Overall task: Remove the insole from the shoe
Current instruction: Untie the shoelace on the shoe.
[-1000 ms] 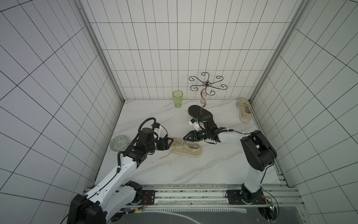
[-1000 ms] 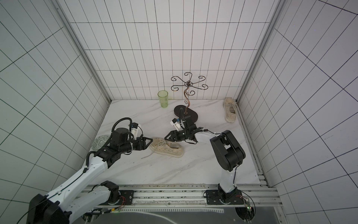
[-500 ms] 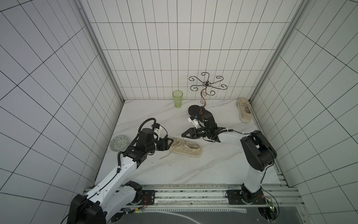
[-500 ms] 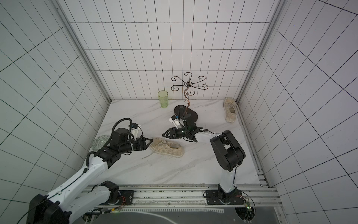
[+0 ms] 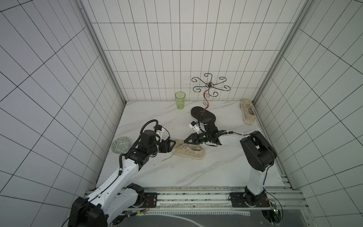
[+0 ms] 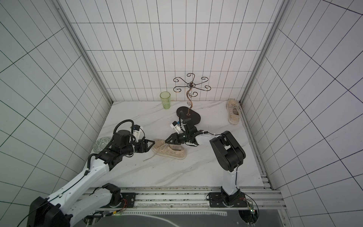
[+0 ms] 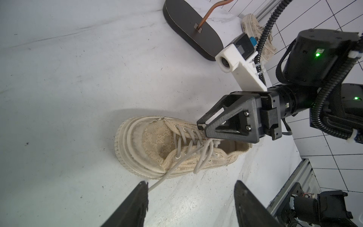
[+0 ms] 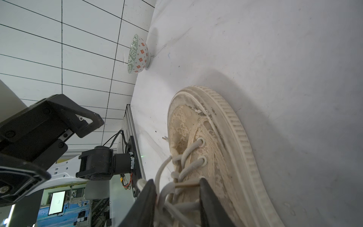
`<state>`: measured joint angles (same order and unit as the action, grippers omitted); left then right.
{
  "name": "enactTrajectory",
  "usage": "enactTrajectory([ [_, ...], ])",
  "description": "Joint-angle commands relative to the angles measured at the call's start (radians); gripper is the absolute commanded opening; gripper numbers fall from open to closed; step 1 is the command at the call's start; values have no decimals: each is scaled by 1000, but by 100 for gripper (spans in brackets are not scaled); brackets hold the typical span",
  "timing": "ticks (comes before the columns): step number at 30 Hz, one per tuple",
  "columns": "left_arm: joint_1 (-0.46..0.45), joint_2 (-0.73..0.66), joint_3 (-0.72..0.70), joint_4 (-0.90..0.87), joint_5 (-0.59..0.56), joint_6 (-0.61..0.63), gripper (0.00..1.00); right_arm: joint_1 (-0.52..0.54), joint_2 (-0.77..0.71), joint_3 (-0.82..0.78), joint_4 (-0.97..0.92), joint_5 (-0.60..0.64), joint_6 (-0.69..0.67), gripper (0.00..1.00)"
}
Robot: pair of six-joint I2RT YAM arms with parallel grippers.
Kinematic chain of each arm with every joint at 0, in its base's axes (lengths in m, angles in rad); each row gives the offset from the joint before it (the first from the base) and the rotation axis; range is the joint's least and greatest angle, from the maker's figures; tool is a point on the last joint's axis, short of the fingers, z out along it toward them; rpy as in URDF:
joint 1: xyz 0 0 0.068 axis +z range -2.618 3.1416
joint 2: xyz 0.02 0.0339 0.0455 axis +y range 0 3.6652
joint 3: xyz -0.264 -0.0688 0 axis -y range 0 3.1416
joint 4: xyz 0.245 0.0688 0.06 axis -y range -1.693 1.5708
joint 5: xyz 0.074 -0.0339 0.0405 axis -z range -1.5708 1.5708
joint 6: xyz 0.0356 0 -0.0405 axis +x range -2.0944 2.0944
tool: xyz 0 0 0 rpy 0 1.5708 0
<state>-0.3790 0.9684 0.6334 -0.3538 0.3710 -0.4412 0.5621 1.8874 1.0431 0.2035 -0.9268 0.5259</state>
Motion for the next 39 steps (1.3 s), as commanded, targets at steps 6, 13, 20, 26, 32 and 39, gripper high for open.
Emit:
enactTrajectory([
  [6,-4,-23,-15,29,3,-2,69,18,33,130,-19,0,-8,3],
  [13,-4,-24,-17,28,-1,-2,69,18,-30,155,60,-2,15,0],
  [20,-4,-17,-16,29,-4,-2,69,16,-84,179,225,-4,72,0],
  [26,-4,-9,-15,27,-3,-4,69,-16,-152,132,138,99,-29,59],
  [32,-8,-6,-15,22,-6,0,69,-19,-274,69,-250,375,-402,86],
  [39,-24,20,-12,24,-6,-2,69,-17,-307,-48,-309,472,-572,88],
])
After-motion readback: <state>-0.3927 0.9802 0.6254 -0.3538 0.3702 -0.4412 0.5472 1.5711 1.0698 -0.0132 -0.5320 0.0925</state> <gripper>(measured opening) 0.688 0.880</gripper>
